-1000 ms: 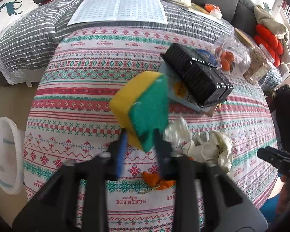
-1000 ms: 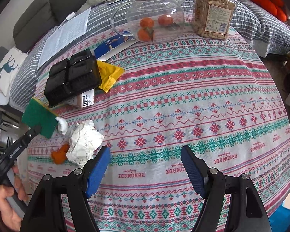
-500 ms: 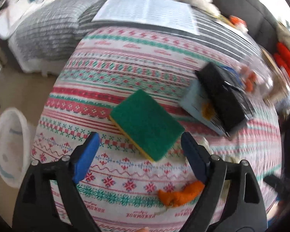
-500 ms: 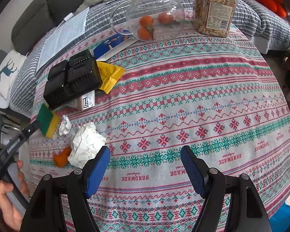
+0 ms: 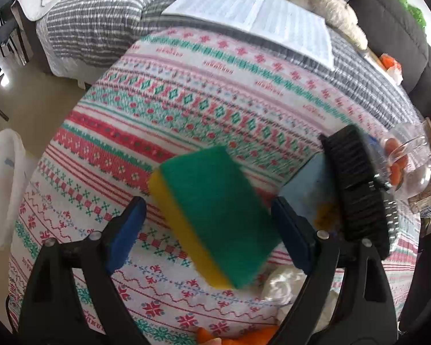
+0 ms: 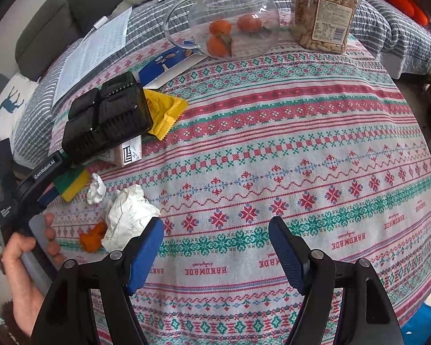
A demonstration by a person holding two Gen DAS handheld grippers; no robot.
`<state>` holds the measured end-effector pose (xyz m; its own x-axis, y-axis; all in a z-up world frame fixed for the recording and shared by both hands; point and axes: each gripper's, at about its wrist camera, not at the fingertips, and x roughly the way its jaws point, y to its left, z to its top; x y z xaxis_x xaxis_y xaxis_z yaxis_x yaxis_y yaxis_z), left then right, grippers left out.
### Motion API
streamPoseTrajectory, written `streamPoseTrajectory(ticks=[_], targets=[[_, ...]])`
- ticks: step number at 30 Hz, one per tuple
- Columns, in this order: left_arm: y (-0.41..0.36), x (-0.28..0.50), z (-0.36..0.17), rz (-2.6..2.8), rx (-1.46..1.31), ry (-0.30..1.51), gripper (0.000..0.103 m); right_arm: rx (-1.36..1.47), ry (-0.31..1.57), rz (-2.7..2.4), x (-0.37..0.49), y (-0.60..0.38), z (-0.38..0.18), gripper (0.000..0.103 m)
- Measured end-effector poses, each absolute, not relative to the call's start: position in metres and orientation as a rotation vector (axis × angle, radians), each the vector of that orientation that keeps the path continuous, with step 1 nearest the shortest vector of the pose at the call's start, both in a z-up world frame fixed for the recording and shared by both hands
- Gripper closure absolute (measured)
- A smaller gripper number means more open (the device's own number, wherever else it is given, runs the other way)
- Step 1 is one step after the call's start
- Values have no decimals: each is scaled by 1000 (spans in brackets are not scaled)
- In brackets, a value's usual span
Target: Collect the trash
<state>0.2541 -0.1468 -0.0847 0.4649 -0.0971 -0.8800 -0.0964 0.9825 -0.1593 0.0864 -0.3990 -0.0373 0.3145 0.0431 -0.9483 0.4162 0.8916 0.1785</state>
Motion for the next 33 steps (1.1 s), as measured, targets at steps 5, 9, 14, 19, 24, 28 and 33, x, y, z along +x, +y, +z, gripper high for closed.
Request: streamPoseTrajectory(ticks=[5,9,14,19,24,28,33], targets=[[-153,253,-81,4,-163,1071,14,441,1230,-248,84,-396,-35,26],[-154,256,-94,46,-121,1103,14,435,1227,-259,80,-399,-33,26],[-160,248,-93,-4,-77,1105,27,435,1237,-281,76,-404,-36,26],[-157,235,-87,-96,-56,1126,35,429,1240,-271,75,-401,-34,26],[-139,225,-78,-180,-73,1158,38,414,1237,-255,74,-391,-31,26],[-123,215,-71,-229,-95,1177,38,403,1235,-249,75,-384,-30,26],[-104,201,-59,-255,-84,1174,38,403,1237,-228,82,-375,-30,26]])
